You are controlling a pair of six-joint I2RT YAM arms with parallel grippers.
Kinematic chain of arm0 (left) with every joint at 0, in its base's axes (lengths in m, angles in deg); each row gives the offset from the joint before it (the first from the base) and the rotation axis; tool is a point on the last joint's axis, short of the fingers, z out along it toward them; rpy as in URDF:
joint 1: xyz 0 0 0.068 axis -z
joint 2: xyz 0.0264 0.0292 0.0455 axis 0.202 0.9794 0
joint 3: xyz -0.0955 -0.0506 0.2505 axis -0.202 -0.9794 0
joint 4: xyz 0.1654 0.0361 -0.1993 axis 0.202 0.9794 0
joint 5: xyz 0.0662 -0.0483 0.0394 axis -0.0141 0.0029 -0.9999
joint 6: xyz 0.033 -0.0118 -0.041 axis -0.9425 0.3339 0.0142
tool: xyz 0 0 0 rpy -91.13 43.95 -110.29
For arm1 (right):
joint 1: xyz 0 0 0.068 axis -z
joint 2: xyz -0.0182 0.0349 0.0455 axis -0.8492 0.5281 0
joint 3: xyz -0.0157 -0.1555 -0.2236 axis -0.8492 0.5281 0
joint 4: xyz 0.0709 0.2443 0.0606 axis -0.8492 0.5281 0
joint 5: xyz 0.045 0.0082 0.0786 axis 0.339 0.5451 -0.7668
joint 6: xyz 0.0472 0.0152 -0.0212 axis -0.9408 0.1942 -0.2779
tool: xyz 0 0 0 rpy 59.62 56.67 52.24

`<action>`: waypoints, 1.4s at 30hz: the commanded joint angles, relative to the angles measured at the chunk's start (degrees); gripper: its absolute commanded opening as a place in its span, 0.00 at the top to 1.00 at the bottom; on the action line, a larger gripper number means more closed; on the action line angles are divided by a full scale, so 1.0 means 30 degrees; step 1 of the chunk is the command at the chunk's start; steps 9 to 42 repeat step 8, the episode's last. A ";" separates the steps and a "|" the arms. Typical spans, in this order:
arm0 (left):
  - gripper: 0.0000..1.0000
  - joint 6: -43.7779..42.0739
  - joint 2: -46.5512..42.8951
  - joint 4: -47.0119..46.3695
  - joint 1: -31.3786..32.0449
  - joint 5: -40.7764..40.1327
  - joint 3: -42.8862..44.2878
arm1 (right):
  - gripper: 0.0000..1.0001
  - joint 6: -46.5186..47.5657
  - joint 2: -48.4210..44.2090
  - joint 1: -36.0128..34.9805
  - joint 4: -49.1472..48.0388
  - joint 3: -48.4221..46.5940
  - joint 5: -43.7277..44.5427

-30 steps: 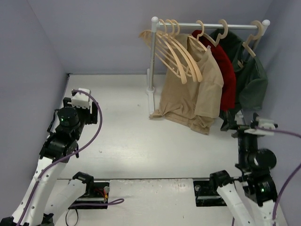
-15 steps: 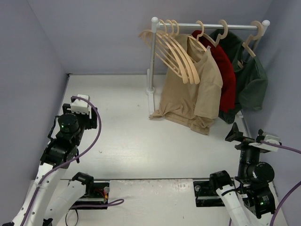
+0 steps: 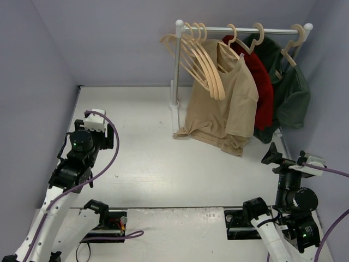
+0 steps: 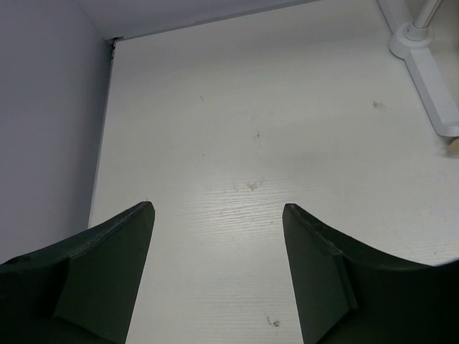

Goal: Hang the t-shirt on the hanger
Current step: Reset both arms

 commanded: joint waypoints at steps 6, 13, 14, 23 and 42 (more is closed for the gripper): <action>0.32 0.0228 0.0122 -0.1104 -0.0161 -0.0098 0.0327 | 0.00 -0.0303 0.0937 -0.0666 -0.1070 -0.0394 -0.0052; 0.33 0.0228 0.0196 -0.1096 -0.0153 -0.0113 0.0343 | 0.00 -0.0368 0.1296 -0.0817 -0.0935 -0.0604 -0.0373; 0.33 0.0228 0.0196 -0.1096 -0.0153 -0.0113 0.0343 | 0.00 -0.0368 0.1296 -0.0817 -0.0935 -0.0604 -0.0373; 0.33 0.0228 0.0196 -0.1096 -0.0153 -0.0113 0.0343 | 0.00 -0.0368 0.1296 -0.0817 -0.0935 -0.0604 -0.0373; 0.33 0.0228 0.0196 -0.1096 -0.0153 -0.0113 0.0343 | 0.00 -0.0368 0.1296 -0.0817 -0.0935 -0.0604 -0.0373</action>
